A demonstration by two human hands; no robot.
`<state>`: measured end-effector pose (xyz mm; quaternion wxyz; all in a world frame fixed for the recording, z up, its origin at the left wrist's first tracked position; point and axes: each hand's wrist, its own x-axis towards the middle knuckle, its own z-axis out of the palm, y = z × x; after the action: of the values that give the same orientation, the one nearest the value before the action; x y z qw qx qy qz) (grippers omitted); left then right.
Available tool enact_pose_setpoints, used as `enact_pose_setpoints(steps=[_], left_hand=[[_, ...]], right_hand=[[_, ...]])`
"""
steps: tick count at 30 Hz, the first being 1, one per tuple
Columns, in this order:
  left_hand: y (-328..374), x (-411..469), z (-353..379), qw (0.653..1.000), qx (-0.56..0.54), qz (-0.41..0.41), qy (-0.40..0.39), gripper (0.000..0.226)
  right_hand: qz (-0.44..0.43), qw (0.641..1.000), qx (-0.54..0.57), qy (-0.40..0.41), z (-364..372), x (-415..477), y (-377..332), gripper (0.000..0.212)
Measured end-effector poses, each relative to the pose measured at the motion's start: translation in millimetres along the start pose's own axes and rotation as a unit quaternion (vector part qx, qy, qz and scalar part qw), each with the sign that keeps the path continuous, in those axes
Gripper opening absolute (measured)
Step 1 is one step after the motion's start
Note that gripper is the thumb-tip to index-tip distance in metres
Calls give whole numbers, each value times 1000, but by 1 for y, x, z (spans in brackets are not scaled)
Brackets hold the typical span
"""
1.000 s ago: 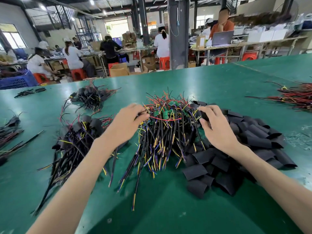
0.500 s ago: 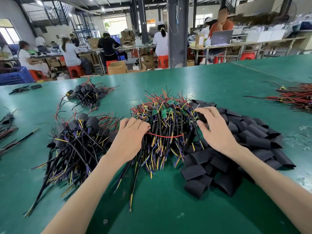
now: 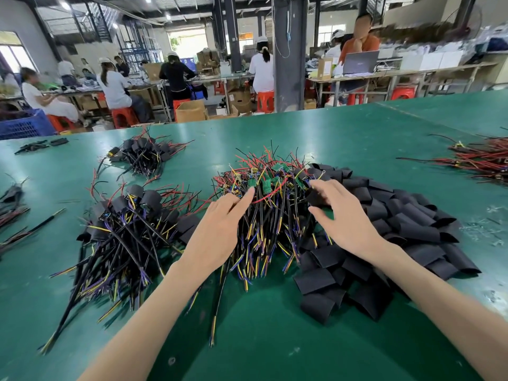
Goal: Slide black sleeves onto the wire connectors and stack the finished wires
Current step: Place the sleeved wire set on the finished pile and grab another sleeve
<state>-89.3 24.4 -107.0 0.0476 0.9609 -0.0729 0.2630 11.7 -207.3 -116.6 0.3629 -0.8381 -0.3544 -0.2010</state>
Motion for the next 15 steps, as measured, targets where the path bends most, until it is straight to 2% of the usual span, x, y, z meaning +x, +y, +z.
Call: enact_pose_setpoints(steps=[2,4,15], left_hand=[[5,-1,1,995,-87,-8,39,37],[10,-1,0,988,-127,-18,88,23],[14,-3,3,977,-137,-77,146,21]], right_hand=[[-18,1000,-15,-12,-1,0,-4,40],[-22,999,-16,-19,-2,-1,-8,38],[-47,998,5,-52,0,-7,-21,39]])
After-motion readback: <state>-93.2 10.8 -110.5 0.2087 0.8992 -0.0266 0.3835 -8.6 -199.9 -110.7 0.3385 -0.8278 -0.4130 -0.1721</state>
